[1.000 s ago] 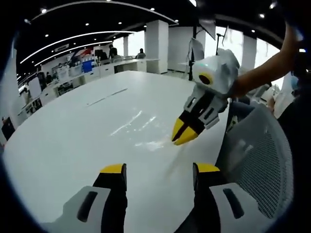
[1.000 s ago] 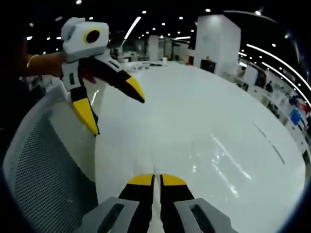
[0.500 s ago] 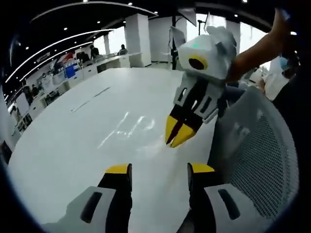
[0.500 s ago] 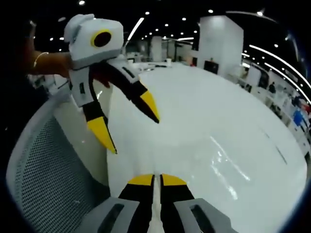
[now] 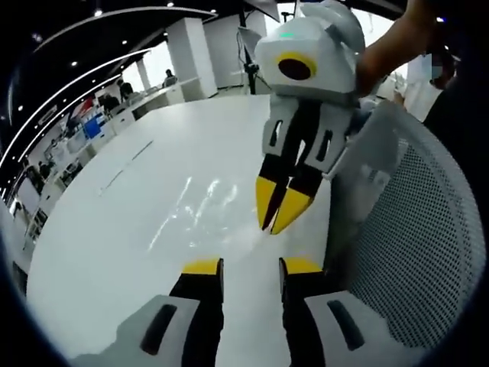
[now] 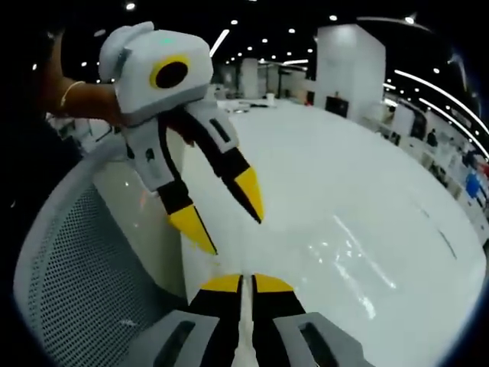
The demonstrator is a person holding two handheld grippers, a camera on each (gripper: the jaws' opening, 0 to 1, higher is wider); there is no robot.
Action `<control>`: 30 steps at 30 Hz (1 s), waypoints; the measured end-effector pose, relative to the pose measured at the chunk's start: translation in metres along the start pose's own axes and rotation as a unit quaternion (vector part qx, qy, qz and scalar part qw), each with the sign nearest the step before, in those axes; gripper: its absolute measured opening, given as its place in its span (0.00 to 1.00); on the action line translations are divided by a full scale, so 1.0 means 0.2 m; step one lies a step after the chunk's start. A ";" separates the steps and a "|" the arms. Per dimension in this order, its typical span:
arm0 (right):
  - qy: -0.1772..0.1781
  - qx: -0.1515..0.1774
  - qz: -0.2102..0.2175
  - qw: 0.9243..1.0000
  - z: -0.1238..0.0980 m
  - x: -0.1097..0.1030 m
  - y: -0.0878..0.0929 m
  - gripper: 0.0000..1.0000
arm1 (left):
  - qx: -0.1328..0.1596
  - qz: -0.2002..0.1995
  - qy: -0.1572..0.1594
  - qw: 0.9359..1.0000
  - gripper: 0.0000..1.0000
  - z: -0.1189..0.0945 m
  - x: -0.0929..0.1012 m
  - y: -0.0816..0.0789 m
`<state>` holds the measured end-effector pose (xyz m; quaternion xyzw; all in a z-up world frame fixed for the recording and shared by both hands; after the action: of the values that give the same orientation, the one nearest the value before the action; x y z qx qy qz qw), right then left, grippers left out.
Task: Open the resealable bag by pulling the two sides of the seal apart until the entire bag opening is separated and visibly accessible.
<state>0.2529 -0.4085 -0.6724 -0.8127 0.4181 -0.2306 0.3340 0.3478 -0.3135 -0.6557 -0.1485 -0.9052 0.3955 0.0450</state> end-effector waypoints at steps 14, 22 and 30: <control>-0.017 0.007 -0.005 1.000 0.02 -0.05 -0.02 0.00 | -0.032 0.094 0.032 0.995 0.12 0.04 0.06 0.01; -0.021 -0.002 -0.021 1.000 0.03 -0.08 -0.02 0.00 | -0.044 0.135 0.033 0.989 0.02 0.05 0.06 0.01; -0.002 -0.010 -0.055 0.998 0.04 -0.08 -0.04 0.04 | -0.045 0.177 0.050 0.982 0.00 0.05 0.09 0.02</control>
<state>0.2527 -0.3888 -0.6731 -0.8383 0.3742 -0.2426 0.3137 0.3290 -0.3134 -0.6659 -0.3280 -0.8781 0.3482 0.0125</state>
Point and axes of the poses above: the point that each gripper's makers call its tool centre point, and the gripper's own axes: z roughly forward along the fingers, x roughly to its right, y roughly out of its underside, the point moved 8 cm from there along -z, roughly backward along the fingers, and after that the axes turned 8 degrees about -z, right-handed, at the moved point
